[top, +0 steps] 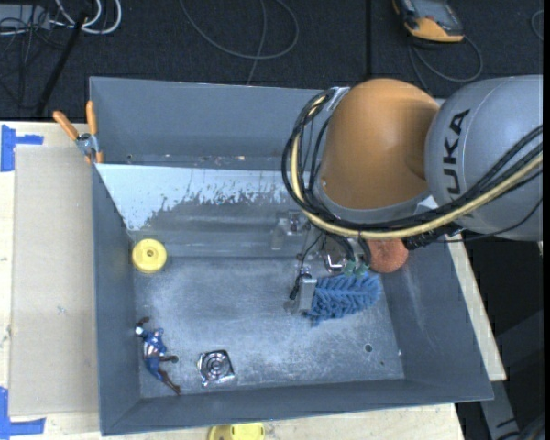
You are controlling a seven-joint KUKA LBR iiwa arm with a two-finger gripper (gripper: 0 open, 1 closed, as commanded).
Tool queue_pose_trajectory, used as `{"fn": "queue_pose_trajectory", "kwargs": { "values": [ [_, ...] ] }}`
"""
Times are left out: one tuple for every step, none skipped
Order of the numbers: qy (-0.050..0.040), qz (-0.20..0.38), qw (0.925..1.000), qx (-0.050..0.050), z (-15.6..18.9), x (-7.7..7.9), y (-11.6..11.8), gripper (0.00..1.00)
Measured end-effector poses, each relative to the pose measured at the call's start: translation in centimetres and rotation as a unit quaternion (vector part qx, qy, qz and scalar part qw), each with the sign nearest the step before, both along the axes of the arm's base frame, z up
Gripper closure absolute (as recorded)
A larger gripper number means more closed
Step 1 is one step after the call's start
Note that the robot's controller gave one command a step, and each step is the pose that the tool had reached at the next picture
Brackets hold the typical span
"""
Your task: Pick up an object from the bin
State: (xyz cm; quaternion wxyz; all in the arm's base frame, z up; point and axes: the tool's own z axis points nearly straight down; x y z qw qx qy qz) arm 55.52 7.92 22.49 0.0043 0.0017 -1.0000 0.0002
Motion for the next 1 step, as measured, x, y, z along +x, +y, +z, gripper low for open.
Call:
{"fn": "queue_pose_trajectory", "kwargs": {
  "values": [
    [-0.0038, -0.001, 1.0000, 0.000, 0.46, 0.14, -0.06, 0.00]
  ]
}}
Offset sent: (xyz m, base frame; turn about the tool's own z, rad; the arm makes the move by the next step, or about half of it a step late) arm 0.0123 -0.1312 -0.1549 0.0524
